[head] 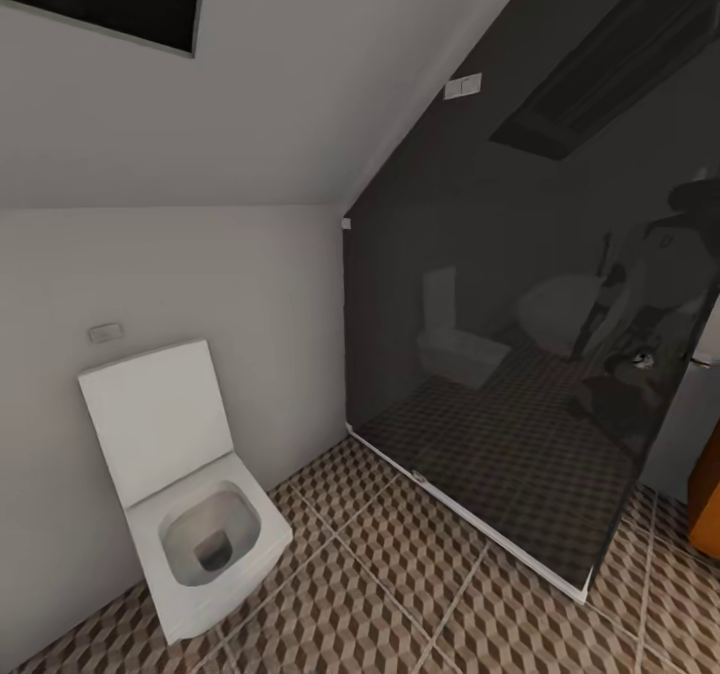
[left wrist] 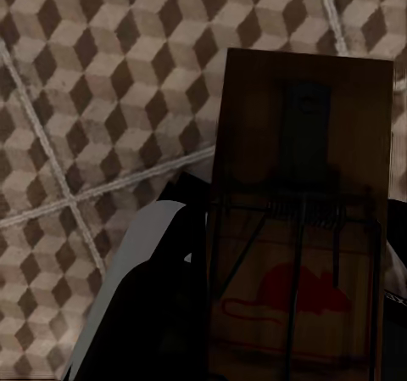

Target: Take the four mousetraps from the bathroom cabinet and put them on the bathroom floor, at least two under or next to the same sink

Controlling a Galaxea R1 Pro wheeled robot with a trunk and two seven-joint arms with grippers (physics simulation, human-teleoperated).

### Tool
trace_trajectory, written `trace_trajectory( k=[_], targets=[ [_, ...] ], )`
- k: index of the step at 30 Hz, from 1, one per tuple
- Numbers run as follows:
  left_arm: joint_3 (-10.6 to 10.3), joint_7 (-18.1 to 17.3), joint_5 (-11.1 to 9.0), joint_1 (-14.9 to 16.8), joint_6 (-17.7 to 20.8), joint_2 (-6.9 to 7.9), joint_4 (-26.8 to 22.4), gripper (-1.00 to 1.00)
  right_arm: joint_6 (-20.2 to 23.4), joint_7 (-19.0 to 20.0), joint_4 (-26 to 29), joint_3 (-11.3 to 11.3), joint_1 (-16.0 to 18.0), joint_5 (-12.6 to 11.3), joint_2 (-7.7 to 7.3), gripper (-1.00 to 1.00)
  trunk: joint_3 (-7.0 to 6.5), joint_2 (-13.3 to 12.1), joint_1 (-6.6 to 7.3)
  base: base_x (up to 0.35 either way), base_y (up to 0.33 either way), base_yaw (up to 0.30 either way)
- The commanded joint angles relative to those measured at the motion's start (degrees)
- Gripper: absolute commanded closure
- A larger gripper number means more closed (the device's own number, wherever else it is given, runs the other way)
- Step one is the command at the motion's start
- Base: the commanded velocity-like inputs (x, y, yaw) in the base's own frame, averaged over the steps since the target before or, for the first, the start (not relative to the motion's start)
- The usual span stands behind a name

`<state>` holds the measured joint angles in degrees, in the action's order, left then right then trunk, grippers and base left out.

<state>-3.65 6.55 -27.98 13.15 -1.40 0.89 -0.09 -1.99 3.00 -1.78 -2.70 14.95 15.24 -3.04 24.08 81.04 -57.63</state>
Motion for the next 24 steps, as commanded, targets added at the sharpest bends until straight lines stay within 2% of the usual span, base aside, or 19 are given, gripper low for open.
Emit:
trace_trajectory(
  k=[1, 13, 24],
  targets=[
    [-0.4, 0.4, -0.2, 0.0, -0.1, -0.01, 0.0, 1.00, -0.2, 0.2, -0.2, -0.3, 0.1, 0.3, -0.03, 1.00, 0.06, 0.0, 0.00, 0.000, 0.000, 0.287],
    [-0.4, 0.4, -0.2, 0.0, -0.1, -0.01, 0.0, 1.00, -0.2, 0.2, -0.2, -0.3, 0.1, 0.3, -0.04, 1.00, 0.06, 0.0, 0.00, 0.000, 0.000, 0.287],
    [-0.4, 0.4, -0.2, 0.0, -0.1, -0.01, 0.0, 1.00, -0.2, 0.2, -0.2, -0.3, 0.1, 0.3, -0.04, 1.00, 0.06, 0.0, 0.00, 0.124, -0.240, 0.287]
  ],
)
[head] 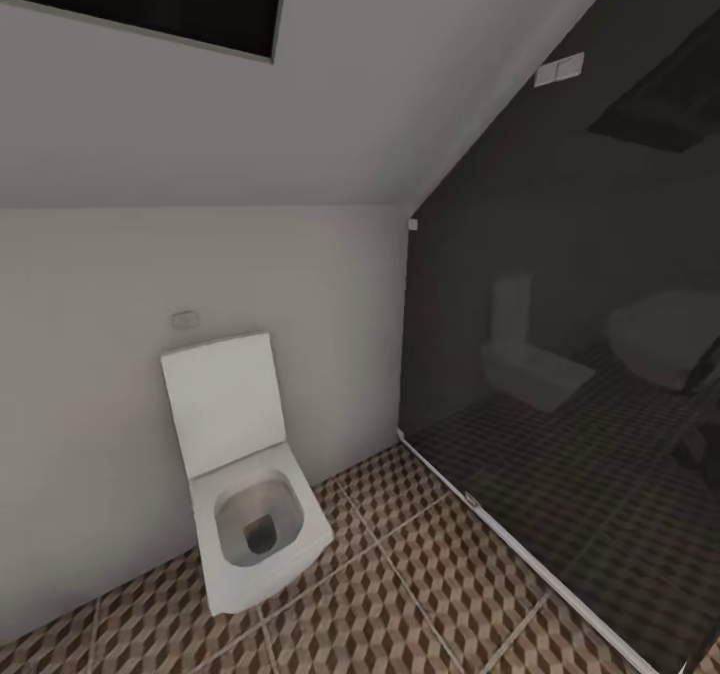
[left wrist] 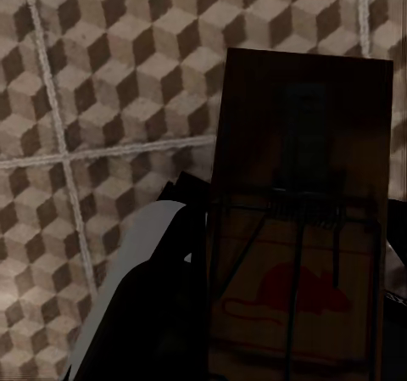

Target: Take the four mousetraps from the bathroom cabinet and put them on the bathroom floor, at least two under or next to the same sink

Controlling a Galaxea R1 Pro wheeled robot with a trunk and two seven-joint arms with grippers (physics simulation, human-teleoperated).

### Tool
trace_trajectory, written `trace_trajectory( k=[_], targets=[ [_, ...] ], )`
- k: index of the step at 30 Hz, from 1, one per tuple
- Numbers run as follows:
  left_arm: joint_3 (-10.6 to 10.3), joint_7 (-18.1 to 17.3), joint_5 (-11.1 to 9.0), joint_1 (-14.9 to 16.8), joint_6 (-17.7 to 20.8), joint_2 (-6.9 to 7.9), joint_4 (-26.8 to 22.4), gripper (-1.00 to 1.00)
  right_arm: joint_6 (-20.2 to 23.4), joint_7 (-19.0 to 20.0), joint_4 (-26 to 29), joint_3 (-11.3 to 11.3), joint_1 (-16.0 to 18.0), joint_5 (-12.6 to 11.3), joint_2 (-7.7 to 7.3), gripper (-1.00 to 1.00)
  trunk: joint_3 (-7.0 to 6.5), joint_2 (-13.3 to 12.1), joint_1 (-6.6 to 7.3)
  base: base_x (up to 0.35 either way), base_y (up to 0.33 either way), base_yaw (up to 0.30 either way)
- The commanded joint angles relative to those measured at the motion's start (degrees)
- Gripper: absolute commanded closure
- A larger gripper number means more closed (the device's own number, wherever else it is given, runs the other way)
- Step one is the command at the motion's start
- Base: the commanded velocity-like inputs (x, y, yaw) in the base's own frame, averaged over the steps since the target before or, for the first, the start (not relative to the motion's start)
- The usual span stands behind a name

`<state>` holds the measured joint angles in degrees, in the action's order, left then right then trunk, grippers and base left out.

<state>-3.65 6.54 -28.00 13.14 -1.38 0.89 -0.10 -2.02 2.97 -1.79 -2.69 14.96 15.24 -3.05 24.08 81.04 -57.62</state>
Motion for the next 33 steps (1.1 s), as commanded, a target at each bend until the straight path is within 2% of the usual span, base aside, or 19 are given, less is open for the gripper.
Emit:
trace_trajectory(
  k=[1, 33],
  targets=[
    [-0.4, 0.4, -0.2, 0.0, -0.1, -0.01, 0.0, 1.00, -0.2, 0.2, -0.1, -0.3, 0.1, 0.3, -0.03, 1.00, 0.06, 0.0, -0.01, 0.141, -0.261, 0.287],
    [-0.4, 0.4, -0.4, 0.0, -0.1, 0.14, 0.0, 1.00, -0.3, 0.2, -0.1, -0.3, 0.1, 0.4, -0.03, 1.00, 0.06, 0.0, -0.01, 0.169, -0.248, 0.287]
  ],
)
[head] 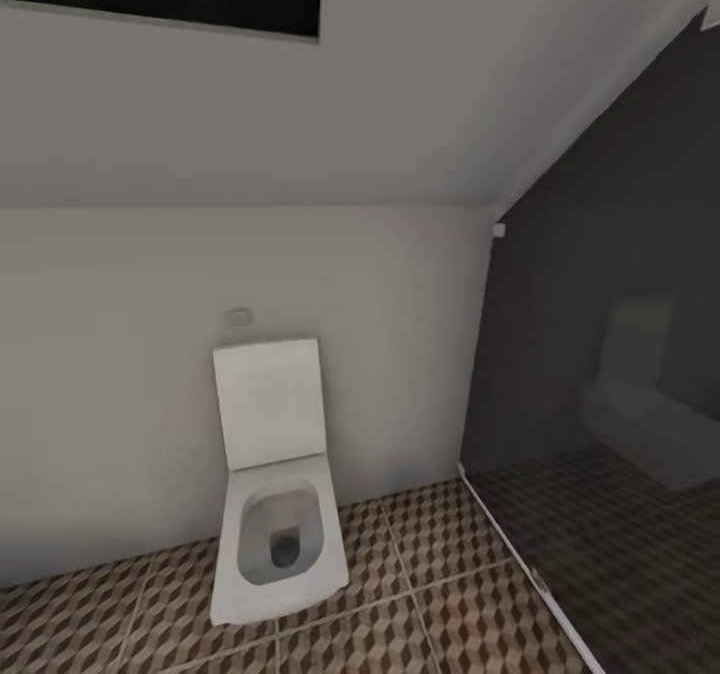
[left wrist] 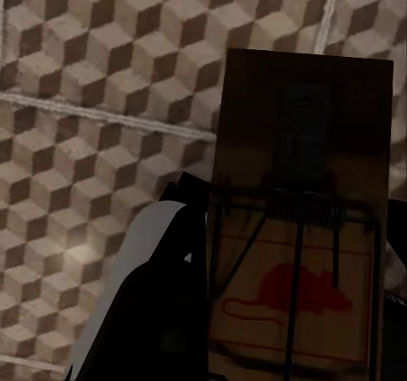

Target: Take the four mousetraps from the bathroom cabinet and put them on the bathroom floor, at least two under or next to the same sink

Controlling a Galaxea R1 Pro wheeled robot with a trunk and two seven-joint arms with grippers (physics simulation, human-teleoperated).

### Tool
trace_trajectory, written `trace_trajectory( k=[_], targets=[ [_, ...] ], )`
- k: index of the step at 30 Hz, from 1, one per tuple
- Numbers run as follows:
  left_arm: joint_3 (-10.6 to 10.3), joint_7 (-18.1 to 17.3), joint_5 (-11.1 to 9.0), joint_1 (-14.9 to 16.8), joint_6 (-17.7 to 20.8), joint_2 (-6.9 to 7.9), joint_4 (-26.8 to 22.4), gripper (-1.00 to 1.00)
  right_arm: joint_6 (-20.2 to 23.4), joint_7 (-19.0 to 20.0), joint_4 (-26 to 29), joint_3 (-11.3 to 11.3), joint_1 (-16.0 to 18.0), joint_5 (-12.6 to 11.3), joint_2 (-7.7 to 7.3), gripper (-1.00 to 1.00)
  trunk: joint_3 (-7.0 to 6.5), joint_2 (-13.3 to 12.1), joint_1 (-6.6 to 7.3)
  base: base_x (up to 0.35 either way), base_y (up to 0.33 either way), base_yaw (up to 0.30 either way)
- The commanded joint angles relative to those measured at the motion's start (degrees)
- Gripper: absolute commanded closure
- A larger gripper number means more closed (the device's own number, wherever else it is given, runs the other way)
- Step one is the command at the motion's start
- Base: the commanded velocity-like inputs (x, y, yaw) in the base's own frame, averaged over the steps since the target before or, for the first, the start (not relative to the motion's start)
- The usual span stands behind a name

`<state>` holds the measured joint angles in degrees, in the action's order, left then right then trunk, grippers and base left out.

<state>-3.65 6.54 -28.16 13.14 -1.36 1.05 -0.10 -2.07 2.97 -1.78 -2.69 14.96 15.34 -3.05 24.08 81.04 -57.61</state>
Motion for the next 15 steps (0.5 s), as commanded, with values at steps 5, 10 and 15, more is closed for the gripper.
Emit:
trace_trajectory(
  k=[5, 10, 15],
  targets=[
    [-0.4, 0.4, -0.2, 0.0, -0.1, 0.00, 0.0, 1.00, -0.2, 0.2, -0.2, -0.3, 0.1, 0.4, -0.03, 1.00, 0.06, 0.0, -0.02, 0.194, -0.193, 0.287],
    [-0.4, 0.4, -0.2, 0.0, -0.1, 0.01, 0.0, 1.00, -0.3, 0.2, -0.2, -0.3, 0.1, 0.3, -0.03, 1.00, 0.06, 0.0, -0.02, 0.194, -0.171, 0.287],
    [-0.4, 0.4, -0.9, 0.0, -0.1, 0.08, 0.0, 1.00, -0.3, 0.2, -0.2, -0.3, 0.1, 0.4, -0.03, 1.00, 0.06, 0.0, -0.02, 0.193, -0.150, 0.287]
  ],
)
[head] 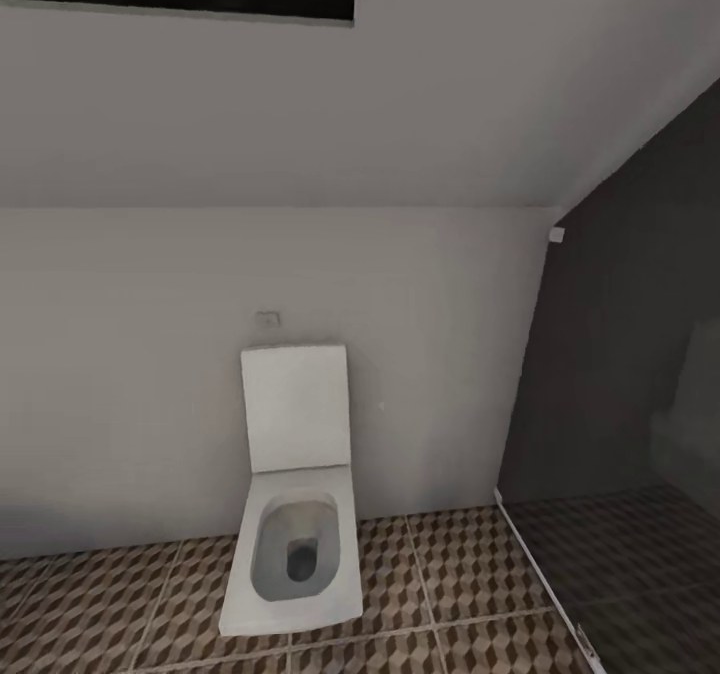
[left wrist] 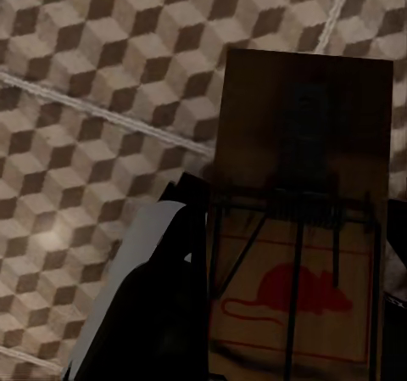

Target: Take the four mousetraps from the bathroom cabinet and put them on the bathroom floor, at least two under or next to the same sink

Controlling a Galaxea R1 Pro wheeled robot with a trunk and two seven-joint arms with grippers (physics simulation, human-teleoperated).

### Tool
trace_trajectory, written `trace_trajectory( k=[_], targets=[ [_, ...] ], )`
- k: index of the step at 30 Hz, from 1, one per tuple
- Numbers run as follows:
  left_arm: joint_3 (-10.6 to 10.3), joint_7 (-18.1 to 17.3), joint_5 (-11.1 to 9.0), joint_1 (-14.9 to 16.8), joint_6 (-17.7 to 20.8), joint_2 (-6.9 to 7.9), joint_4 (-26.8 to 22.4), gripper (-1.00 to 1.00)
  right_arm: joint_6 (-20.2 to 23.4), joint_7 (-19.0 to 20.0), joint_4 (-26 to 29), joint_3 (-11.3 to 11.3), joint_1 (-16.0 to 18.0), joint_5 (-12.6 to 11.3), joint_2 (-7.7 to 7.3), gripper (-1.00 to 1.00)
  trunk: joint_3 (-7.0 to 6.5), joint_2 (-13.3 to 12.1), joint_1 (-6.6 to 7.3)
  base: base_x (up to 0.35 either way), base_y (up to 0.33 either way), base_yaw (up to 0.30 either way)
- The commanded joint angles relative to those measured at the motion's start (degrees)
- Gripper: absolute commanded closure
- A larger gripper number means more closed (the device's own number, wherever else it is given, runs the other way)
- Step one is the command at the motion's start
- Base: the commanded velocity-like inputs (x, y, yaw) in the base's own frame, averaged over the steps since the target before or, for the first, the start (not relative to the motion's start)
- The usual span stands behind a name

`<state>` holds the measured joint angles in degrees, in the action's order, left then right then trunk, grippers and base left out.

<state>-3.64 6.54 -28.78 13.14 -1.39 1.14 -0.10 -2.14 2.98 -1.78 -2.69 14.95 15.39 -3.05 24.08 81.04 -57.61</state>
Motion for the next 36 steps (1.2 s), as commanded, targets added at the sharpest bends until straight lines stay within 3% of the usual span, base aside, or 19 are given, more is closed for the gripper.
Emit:
trace_trajectory(
  k=[1, 6, 10, 20, 36],
  targets=[
    [-0.4, 0.4, -0.5, 0.0, -0.1, 0.01, 0.0, 1.00, -0.2, 0.2, -0.2, -0.3, 0.1, 0.3, -0.03, 1.00, 0.06, 0.0, -0.02, 0.190, -0.140, 0.287],
    [-0.4, 0.4, -3.5, 0.0, -0.1, 0.20, 0.0, 1.00, -0.2, 0.2, -0.2, -0.3, 0.1, 0.3, -0.03, 1.00, 0.06, 0.0, -0.02, 0.178, -0.132, 0.287],
    [-0.4, 0.4, -4.3, 0.0, -0.1, 0.25, 0.0, 1.00, -0.2, 0.2, -0.2, -0.3, 0.1, 0.3, -0.03, 1.00, 0.06, 0.0, -0.02, 0.150, -0.107, 0.287],
    [-0.4, 0.4, -4.5, 0.0, -0.1, 0.20, 0.0, 1.00, -0.2, -0.1, -0.2, -0.3, 0.1, 0.4, -0.03, 1.00, 0.06, 0.0, -0.02, 0.078, -0.037, 0.251],
    [-0.4, 0.4, -4.5, 0.0, -0.1, 0.17, 0.0, 1.00, -0.2, -0.4, -0.2, -0.2, 0.1, 0.5, 0.06, 1.00, 0.06, 0.0, -0.02, 0.012, 0.006, 0.018]
  ],
)
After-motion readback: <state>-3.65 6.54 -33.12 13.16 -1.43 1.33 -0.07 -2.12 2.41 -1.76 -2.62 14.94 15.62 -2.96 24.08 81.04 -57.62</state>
